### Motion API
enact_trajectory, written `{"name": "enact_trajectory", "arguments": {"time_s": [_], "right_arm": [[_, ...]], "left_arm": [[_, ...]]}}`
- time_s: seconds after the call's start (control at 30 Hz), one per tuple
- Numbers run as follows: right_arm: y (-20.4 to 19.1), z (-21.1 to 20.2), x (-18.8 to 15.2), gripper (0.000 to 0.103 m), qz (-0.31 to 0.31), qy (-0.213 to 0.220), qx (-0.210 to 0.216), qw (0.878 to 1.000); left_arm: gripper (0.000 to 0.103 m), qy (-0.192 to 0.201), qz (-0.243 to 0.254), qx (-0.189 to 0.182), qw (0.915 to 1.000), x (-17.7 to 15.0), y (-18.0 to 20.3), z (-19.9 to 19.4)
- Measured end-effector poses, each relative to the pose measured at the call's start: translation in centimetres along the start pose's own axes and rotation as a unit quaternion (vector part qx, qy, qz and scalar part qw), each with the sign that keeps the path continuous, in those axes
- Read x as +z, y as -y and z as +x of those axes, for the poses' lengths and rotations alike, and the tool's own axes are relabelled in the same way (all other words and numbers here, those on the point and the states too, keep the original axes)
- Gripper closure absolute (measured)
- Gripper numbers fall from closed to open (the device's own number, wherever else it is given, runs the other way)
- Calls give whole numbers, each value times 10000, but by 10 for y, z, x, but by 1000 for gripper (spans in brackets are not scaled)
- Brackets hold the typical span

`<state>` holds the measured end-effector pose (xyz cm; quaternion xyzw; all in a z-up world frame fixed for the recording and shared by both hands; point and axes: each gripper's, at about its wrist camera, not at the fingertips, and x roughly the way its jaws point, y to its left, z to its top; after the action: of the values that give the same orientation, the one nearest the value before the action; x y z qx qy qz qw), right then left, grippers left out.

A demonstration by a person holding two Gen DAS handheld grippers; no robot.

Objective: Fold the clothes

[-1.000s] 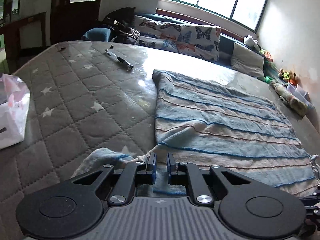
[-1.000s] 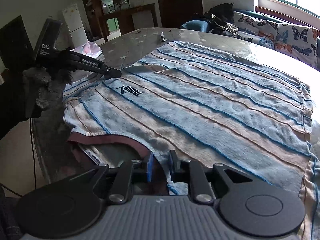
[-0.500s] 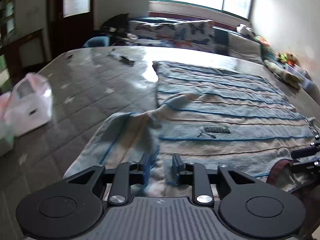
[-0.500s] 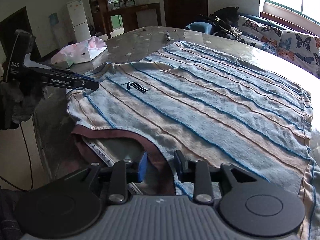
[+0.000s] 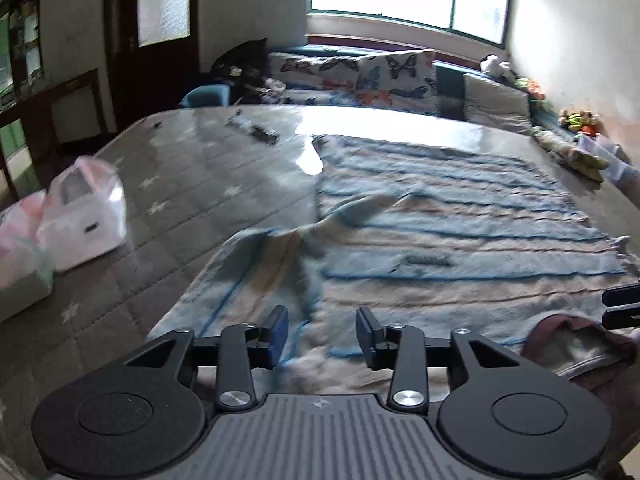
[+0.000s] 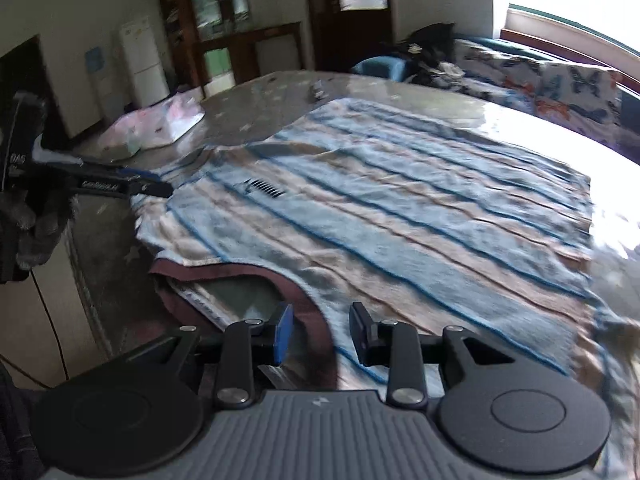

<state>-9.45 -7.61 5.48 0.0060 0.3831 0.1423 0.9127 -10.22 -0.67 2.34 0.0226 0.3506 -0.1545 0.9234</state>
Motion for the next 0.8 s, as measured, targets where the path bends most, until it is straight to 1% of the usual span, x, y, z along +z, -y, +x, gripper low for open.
{"name": "enact_trajectory", "arguments": {"time_s": [0.07, 0.13, 0.2, 0.23, 0.3, 0.33, 0.4, 0.43, 0.5, 0.6, 0.8], "right_arm": [[9, -12, -6, 72, 179, 77, -157, 9997], [25, -25, -14, 72, 441, 146, -470, 9978], [39, -34, -22, 72, 675, 206, -748, 9947], [47, -39, -27, 72, 815, 248, -923, 9921], [66, -53, -38, 71, 1155, 370, -1380, 9830], [71, -57, -42, 69, 1244, 407, -1534, 9795], [87, -68, -54, 64, 1446, 494, -2010, 9676], [92, -72, -59, 63, 1511, 524, -2209, 9621], [104, -80, -69, 63, 1722, 582, -2463, 9520], [118, -88, -81, 60, 2035, 631, -2740, 9378], [133, -86, -99, 60, 2654, 699, -2757, 9212]], "left_arm": [[50, 36, 52, -103, 9999, 4, 8, 0], [47, 72, 103, -205, 9997, 7, 17, -1], [41, 108, 155, -308, 9993, 11, 25, -1], [40, 123, 186, -363, 9991, 12, 30, -1], [32, 125, 326, -531, 9980, 16, 47, 3], [30, 126, 396, -615, 9972, 17, 55, 6], [25, 128, 535, -782, 9954, 21, 72, 10], [24, 127, 602, -863, 9944, 22, 80, 13], [21, 103, 702, -985, 9926, 24, 96, 17], [18, 60, 816, -1140, 9901, 24, 114, 24], [18, -88, 960, -1335, 9863, 20, 138, 34]]}}
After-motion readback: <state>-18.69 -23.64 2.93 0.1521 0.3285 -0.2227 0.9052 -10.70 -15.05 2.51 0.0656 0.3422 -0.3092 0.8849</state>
